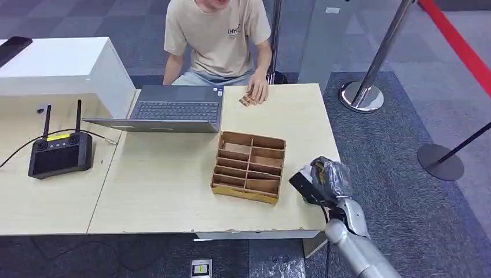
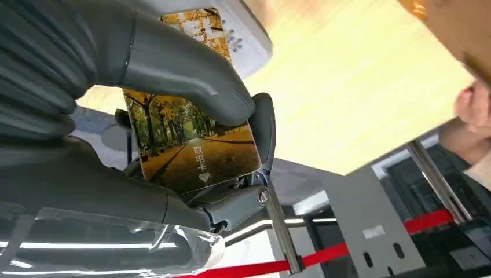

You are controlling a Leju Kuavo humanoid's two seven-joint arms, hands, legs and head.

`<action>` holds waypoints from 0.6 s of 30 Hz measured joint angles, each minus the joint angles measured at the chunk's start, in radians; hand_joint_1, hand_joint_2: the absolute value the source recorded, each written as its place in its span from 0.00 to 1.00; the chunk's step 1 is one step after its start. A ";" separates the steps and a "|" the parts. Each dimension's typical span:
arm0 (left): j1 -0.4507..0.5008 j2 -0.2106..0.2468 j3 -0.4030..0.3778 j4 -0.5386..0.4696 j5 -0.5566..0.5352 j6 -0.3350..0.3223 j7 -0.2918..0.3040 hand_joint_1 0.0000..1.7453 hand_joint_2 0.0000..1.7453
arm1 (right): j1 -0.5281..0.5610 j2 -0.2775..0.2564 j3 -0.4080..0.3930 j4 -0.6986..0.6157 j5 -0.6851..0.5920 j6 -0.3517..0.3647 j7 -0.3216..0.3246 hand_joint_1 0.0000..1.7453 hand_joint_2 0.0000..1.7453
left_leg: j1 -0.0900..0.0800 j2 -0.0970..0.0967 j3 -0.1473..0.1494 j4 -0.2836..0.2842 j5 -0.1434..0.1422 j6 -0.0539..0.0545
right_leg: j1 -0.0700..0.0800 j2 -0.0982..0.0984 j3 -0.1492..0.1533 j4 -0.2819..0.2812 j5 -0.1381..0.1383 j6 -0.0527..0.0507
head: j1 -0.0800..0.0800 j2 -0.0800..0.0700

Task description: Pass the card to the sensor for recognition and then transmit it.

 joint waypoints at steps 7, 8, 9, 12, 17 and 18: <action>0.000 0.000 0.000 0.000 0.000 -0.001 0.002 0.00 1.00 | -0.018 0.000 0.001 0.046 0.048 0.000 0.006 1.00 1.00 | 0.000 0.000 0.000 0.000 0.000 0.000 | 0.000 0.000 0.000 0.000 0.000 0.000 | 0.000 0.000; 0.000 0.000 0.000 0.000 0.000 -0.001 0.002 0.00 1.00 | -0.019 0.001 0.001 0.052 0.065 0.000 0.011 1.00 1.00 | 0.000 0.000 0.000 0.000 0.000 0.000 | 0.000 0.000 0.000 0.000 0.000 0.000 | 0.000 0.000; 0.000 0.000 0.000 0.000 0.000 -0.001 0.002 0.00 1.00 | -0.021 0.002 0.001 0.057 0.077 0.000 0.012 1.00 1.00 | 0.000 0.000 0.000 0.000 0.000 0.000 | 0.000 0.000 0.000 0.000 0.000 0.000 | 0.000 0.000; 0.001 0.000 0.001 0.000 0.030 0.001 0.002 0.00 1.00 | -0.021 0.006 0.001 0.067 0.117 -0.001 0.020 1.00 1.00 | 0.000 0.000 0.001 0.000 0.000 0.000 | 0.000 0.000 0.001 0.000 0.000 0.000 | 0.000 0.000; 0.011 0.000 0.019 0.000 0.073 0.006 -0.006 0.00 1.00 | -0.021 0.010 0.000 0.078 0.144 -0.001 0.015 1.00 1.00 | 0.000 0.000 0.001 0.000 0.000 0.000 | 0.000 0.000 0.001 0.000 0.000 0.000 | 0.000 0.000; 0.014 0.000 0.024 0.000 0.077 0.008 -0.009 0.00 1.00 | -0.021 0.013 -0.001 0.080 0.147 -0.001 0.013 1.00 1.00 | 0.000 0.000 0.001 0.000 0.000 0.000 | 0.000 0.000 0.001 0.000 0.000 0.000 | 0.000 0.000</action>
